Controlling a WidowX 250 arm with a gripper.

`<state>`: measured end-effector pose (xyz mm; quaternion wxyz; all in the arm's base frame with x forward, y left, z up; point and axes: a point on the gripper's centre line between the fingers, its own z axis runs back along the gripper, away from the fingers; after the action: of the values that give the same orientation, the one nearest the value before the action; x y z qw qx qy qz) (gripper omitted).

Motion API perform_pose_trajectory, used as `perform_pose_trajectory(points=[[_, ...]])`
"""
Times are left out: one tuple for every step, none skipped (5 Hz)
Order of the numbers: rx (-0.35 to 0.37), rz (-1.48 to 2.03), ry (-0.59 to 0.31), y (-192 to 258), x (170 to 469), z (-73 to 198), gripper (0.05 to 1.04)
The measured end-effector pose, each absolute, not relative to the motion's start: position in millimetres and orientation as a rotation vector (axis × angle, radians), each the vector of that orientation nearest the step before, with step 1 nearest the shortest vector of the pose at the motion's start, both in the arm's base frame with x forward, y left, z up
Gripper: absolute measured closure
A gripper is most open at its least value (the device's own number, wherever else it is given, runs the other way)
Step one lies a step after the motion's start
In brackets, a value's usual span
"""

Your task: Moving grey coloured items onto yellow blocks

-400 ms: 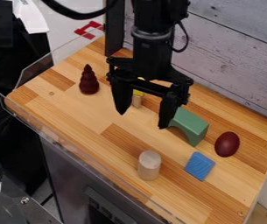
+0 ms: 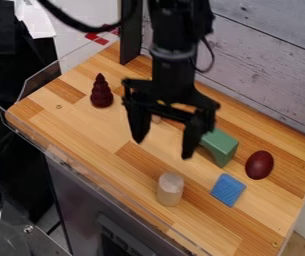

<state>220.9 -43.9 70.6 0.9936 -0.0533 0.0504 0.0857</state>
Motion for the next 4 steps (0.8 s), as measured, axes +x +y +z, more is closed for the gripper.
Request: perform_pose_trajectory(points=[[-0.107,0.154,0.096,-58,219,69,0.085],[-0.105,0.147,0.098,-64,217,62,0.085],[-0.077,0.153,0.148,-61,215,48,0.085],[-0.037,0.172,0.16,-50,215,46,0.085]])
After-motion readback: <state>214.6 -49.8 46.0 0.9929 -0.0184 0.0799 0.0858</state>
